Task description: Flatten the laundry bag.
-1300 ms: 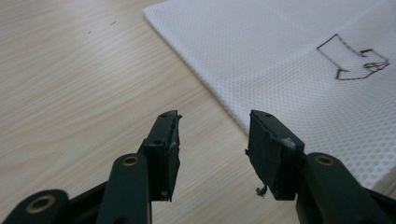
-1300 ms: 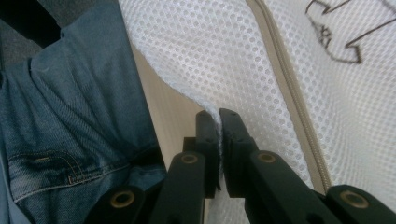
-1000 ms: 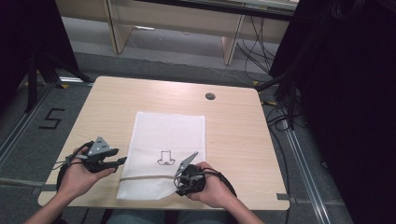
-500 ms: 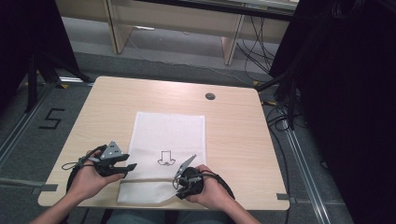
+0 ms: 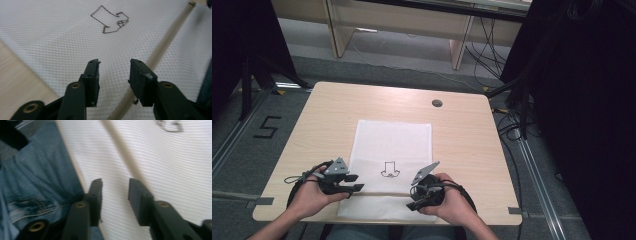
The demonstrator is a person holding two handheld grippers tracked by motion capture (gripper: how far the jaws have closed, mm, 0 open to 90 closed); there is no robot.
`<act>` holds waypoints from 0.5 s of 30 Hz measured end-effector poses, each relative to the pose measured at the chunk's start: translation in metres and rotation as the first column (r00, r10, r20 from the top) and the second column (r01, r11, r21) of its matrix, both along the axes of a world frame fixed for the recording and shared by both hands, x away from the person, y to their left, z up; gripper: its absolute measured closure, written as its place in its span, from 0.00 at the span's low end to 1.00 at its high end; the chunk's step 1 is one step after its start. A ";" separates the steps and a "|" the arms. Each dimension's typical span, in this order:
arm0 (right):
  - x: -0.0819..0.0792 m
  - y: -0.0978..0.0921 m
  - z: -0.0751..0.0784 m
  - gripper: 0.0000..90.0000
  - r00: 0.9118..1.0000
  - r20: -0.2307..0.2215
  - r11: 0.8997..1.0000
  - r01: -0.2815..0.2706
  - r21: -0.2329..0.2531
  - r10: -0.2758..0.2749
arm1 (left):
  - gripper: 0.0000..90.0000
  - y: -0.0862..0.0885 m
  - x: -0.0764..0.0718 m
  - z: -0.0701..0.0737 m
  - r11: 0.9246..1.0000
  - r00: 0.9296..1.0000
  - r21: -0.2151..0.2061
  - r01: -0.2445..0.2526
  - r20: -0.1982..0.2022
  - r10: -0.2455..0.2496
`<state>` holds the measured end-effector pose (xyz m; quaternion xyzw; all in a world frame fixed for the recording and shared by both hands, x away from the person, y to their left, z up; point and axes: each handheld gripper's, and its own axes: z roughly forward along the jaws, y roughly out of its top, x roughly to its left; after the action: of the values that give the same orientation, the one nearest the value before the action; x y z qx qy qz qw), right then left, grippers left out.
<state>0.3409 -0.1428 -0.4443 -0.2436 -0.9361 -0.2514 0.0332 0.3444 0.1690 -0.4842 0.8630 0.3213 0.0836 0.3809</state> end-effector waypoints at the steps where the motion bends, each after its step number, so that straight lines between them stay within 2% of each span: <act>1: 0.005 -0.006 0.000 0.82 1.000 0.008 1.000 0.024 -0.006 -0.024 | 0.73 -0.002 -0.001 0.000 1.000 1.000 0.016 0.014 -0.004 -0.014; 3: 0.014 -0.015 -0.002 0.92 0.998 0.028 0.998 0.063 -0.028 -0.062 | 0.80 -0.006 -0.004 -0.001 0.998 0.999 0.041 0.046 -0.025 -0.045; 6: 0.026 -0.026 -0.011 0.99 0.989 0.050 0.986 0.142 -0.085 -0.138 | 0.87 -0.011 -0.007 -0.003 0.991 0.994 0.091 0.096 -0.060 -0.091; 7: 0.027 -0.028 -0.013 1.00 0.986 0.035 0.983 0.163 -0.086 -0.160 | 0.88 -0.012 -0.007 -0.004 0.987 0.992 0.116 0.115 -0.058 -0.109; 8: 0.029 -0.029 -0.015 1.00 0.985 0.029 0.980 0.175 -0.094 -0.173 | 0.88 -0.011 -0.006 -0.004 0.974 0.986 0.164 0.158 -0.079 -0.147; 9: 0.029 -0.029 -0.019 1.00 0.982 0.017 0.977 0.187 -0.105 -0.186 | 0.88 -0.012 -0.006 -0.004 0.971 0.985 0.176 0.163 -0.086 -0.150; 10: 0.031 -0.031 -0.020 1.00 0.984 0.024 0.978 0.179 -0.109 -0.178 | 0.88 -0.013 -0.006 -0.006 0.971 0.984 0.178 0.161 -0.100 -0.145; 11: 0.033 -0.031 -0.023 1.00 0.985 0.025 0.979 0.174 -0.110 -0.172 | 0.88 -0.013 -0.006 -0.007 0.971 0.984 0.177 0.161 -0.100 -0.145; 12: 0.032 -0.031 -0.023 1.00 0.980 0.012 0.973 0.197 -0.119 -0.197 | 0.88 -0.014 -0.005 -0.008 0.970 0.984 0.183 0.161 -0.099 -0.145; 15: 0.032 -0.031 -0.027 1.00 0.978 0.012 0.970 0.207 -0.131 -0.207 | 0.89 -0.015 -0.002 -0.009 0.966 0.984 0.199 0.166 -0.092 -0.150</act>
<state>0.3731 -0.1743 -0.4714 -0.3417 -0.9202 -0.1909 -0.0086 0.3425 0.1539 -0.4934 0.9232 0.2554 0.0530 0.2824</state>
